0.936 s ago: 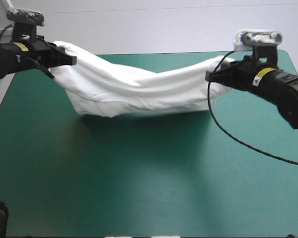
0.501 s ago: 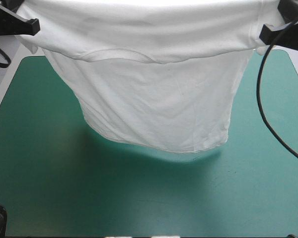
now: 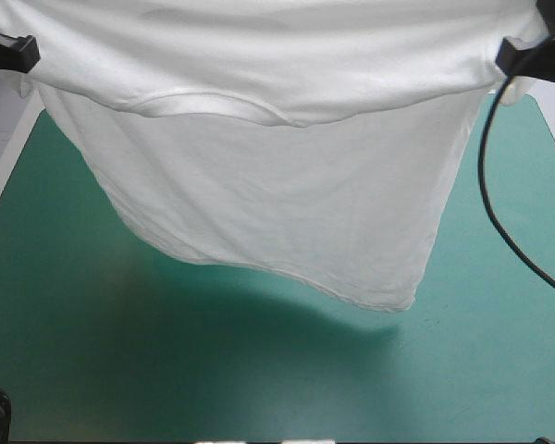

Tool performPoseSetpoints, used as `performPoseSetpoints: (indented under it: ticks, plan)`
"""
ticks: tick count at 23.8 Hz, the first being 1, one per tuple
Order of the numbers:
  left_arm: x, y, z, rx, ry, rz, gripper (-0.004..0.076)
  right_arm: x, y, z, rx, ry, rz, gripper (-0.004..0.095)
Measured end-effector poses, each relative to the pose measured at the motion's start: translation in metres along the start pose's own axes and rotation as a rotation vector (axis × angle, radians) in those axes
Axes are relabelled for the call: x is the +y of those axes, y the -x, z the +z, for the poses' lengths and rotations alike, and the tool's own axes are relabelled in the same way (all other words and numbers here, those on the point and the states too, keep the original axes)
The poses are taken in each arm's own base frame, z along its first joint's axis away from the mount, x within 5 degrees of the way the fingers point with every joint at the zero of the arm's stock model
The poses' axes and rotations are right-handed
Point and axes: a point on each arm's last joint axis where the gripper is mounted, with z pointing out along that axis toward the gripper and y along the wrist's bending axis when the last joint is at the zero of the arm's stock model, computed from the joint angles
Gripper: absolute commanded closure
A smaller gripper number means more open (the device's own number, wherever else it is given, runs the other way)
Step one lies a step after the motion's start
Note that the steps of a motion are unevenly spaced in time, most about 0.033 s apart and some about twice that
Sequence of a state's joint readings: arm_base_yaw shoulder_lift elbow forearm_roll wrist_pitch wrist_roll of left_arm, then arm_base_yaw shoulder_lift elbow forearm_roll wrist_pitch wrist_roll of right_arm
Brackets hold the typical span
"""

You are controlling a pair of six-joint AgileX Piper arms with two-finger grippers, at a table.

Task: Fold the cloth

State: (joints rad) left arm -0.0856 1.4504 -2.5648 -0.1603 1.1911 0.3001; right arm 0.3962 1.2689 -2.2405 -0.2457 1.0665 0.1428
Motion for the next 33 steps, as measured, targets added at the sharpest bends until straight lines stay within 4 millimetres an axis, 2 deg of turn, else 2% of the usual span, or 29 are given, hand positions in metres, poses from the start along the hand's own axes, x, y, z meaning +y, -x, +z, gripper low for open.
performPoseSetpoints:
  ticks: [1, 2, 3, 4, 5, 6, 11, 15, 17, 19, 25, 27, 28, 31, 32, 33]
  plan:
    - [0.000, -0.005, 0.008, 0.025, -0.006, -0.004, 0.0734, 0.002, -0.005, 0.010, 0.029, -0.004, -0.008, 0.0926]
    - [0.000, -0.018, 0.029, 0.087, -0.024, -0.017, 0.0734, 0.006, -0.017, 0.032, 0.096, -0.014, -0.027, 0.0926]
    - [-0.001, -0.026, 0.041, 0.118, -0.038, -0.024, 0.0734, 0.007, -0.024, 0.044, 0.129, -0.020, -0.038, 0.0926]
    - [-0.002, -0.043, 0.067, 0.180, -0.065, -0.028, 0.0734, 0.011, -0.040, 0.068, 0.193, -0.036, -0.066, 0.0926]
    - [-0.003, -0.051, 0.078, 0.200, -0.075, -0.031, 0.0734, 0.012, -0.046, 0.077, 0.214, -0.041, -0.078, 0.0926]
    - [-0.005, -0.070, 0.104, 0.237, -0.097, -0.043, 0.0734, 0.015, -0.061, 0.099, 0.253, -0.055, -0.107, 0.0926]
    - [-0.008, -0.132, 0.188, 0.295, -0.117, -0.077, 0.0734, 0.023, -0.108, 0.171, 0.258, -0.130, -0.168, 0.0926]
    - [-0.008, -0.178, 0.245, 0.297, -0.088, -0.094, 0.0734, 0.028, -0.156, 0.244, 0.225, -0.138, -0.178, 0.0926]
    - [-0.008, -0.192, 0.261, 0.288, -0.075, -0.101, 0.0734, 0.029, -0.180, 0.270, 0.236, -0.128, -0.177, 0.0926]
    - [-0.009, -0.217, 0.286, 0.280, -0.058, -0.118, 0.0734, 0.027, -0.216, 0.301, 0.265, -0.120, -0.175, 0.0926]
    - [-0.017, -0.289, 0.334, 0.339, -0.043, -0.140, 0.0729, 0.031, -0.275, 0.341, 0.316, -0.089, -0.212, 0.0903]
    - [-0.021, -0.313, 0.346, 0.372, -0.045, -0.146, 0.0681, 0.032, -0.297, 0.351, 0.354, -0.083, -0.200, 0.0783]
    - [-0.023, -0.326, 0.352, 0.390, -0.047, -0.151, 0.0645, 0.032, -0.309, 0.356, 0.376, -0.084, -0.187, 0.0675]
    - [-0.028, -0.354, 0.364, 0.419, -0.049, -0.179, 0.0463, 0.030, -0.337, 0.366, 0.437, -0.088, -0.136, 0.0270]
    - [-0.029, -0.361, 0.367, 0.418, -0.045, -0.185, 0.0375, 0.028, -0.345, 0.369, 0.452, -0.091, -0.121, 0.0146]
    - [-0.029, -0.366, 0.369, 0.413, -0.039, -0.188, 0.0323, 0.025, -0.349, 0.370, 0.462, -0.097, -0.112, 0.0068]
